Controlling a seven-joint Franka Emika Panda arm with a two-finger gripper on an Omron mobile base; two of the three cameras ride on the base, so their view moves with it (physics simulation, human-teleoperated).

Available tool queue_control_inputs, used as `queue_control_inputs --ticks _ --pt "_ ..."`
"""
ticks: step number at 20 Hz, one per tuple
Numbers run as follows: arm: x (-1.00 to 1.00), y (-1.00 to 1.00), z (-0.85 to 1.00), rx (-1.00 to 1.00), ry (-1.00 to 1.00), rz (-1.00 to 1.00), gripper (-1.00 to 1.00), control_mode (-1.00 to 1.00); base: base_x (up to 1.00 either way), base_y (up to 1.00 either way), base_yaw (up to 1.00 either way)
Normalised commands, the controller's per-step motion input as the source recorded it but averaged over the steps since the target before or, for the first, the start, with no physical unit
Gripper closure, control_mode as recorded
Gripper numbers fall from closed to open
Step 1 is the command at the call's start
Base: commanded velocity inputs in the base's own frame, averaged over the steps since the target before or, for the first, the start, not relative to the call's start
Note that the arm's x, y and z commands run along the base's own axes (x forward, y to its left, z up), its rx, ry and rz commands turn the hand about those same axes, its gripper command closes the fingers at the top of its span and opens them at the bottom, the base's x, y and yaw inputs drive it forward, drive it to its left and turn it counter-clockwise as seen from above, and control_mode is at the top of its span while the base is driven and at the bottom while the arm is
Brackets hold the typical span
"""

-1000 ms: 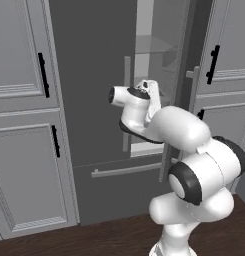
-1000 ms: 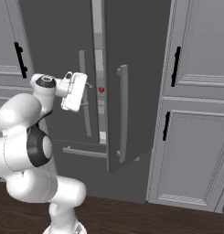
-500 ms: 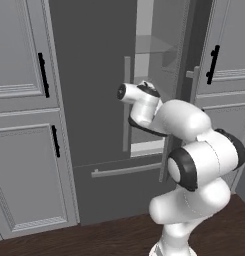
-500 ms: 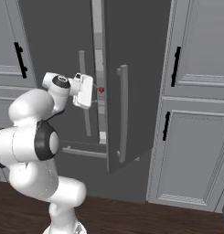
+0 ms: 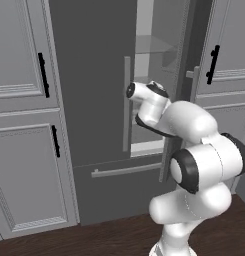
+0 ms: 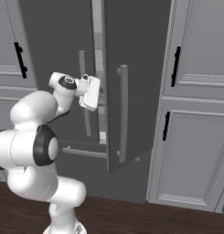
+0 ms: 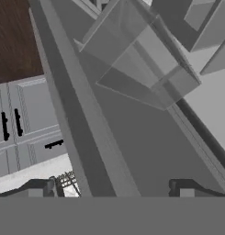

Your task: Take the strawberry from the fridge and place it on top of the pancake, located on the dining counter.

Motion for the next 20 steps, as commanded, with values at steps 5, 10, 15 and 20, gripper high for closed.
queue_control_inputs --ticks 5,10,15,20 --pt "-0.15 -0.49 0.0 0.0 0.03 -0.04 -1.0 -1.0 0.0 0.0 0.0" --pt "-0.13 -0.51 0.0 0.0 0.04 -0.05 -1.0 -1.0 0.0 0.0 0.0" --pt "-0.59 -0.84 0.0 0.0 0.02 -0.17 -1.0 -1.0 0.0 0.0 0.0" --pt "-0.6 -0.99 0.0 0.0 0.03 -0.23 -1.0 -1.0 0.0 0.0 0.0"
